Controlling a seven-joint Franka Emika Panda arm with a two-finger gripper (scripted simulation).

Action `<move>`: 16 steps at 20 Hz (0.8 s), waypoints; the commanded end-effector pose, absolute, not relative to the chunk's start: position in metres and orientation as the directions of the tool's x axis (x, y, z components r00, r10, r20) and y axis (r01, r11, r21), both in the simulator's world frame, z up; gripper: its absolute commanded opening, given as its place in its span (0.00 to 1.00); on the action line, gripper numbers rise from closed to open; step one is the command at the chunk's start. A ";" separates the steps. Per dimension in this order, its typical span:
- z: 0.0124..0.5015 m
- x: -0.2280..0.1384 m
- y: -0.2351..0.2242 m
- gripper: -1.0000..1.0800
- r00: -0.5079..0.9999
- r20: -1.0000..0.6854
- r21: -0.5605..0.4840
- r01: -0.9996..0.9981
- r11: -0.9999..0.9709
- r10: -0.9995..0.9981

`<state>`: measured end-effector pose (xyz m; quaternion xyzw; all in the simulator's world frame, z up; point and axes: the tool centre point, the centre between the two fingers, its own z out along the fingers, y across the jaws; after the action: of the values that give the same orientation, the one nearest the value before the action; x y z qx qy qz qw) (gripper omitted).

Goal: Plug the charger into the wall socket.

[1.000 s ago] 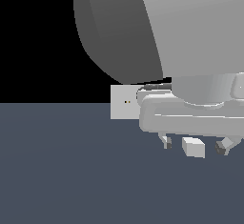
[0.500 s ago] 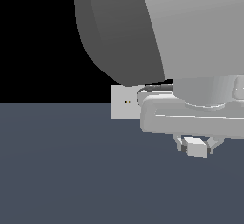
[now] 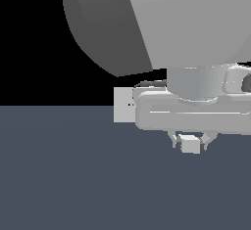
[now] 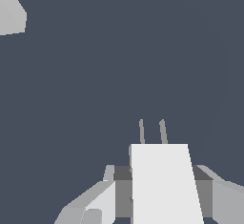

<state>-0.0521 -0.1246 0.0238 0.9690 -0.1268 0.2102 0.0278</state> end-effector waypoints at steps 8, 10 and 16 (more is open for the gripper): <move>0.076 -0.023 -0.051 0.00 0.905 0.416 0.001 -0.103 -0.995 -0.093; 0.085 -0.019 -0.038 0.00 0.907 0.416 0.001 -0.075 -0.997 -0.067; 0.099 -0.013 -0.016 0.00 0.909 0.416 0.001 -0.029 -1.000 -0.026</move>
<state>-0.0135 -0.0188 0.0970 0.9768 -0.0178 0.2132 0.0043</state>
